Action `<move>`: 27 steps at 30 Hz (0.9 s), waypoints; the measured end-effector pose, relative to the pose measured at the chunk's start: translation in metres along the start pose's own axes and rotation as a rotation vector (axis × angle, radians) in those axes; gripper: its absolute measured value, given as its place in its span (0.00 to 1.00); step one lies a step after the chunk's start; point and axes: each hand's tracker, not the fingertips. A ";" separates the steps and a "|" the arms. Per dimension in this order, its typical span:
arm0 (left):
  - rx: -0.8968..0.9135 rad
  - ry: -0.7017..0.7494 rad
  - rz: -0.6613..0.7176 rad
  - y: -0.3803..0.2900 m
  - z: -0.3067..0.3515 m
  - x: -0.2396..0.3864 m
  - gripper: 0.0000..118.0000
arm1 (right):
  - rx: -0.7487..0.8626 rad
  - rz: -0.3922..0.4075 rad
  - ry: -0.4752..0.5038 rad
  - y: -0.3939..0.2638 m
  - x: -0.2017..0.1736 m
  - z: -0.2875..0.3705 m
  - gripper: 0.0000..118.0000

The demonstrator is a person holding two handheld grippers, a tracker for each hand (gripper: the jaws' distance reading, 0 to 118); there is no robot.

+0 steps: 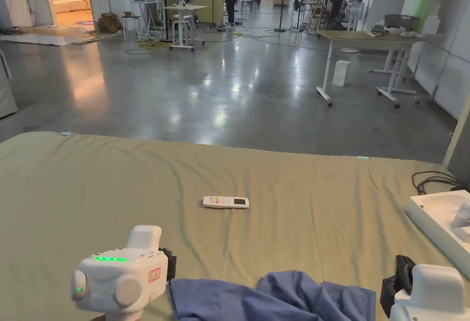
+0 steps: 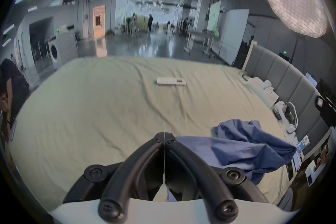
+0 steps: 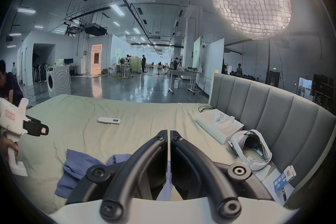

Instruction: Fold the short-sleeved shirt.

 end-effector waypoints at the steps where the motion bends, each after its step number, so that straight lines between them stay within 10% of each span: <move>1: -0.049 -0.007 0.013 0.004 -0.015 -0.005 0.11 | -0.012 0.001 -0.002 -0.003 0.002 -0.003 0.02; 5: -0.208 -0.059 0.086 0.012 -0.066 -0.020 0.40 | -0.051 0.007 -0.014 -0.015 0.010 -0.014 0.02; 27: -0.504 0.129 -0.073 -0.006 -0.172 0.004 0.34 | -0.186 0.005 -0.057 -0.054 0.029 -0.051 0.02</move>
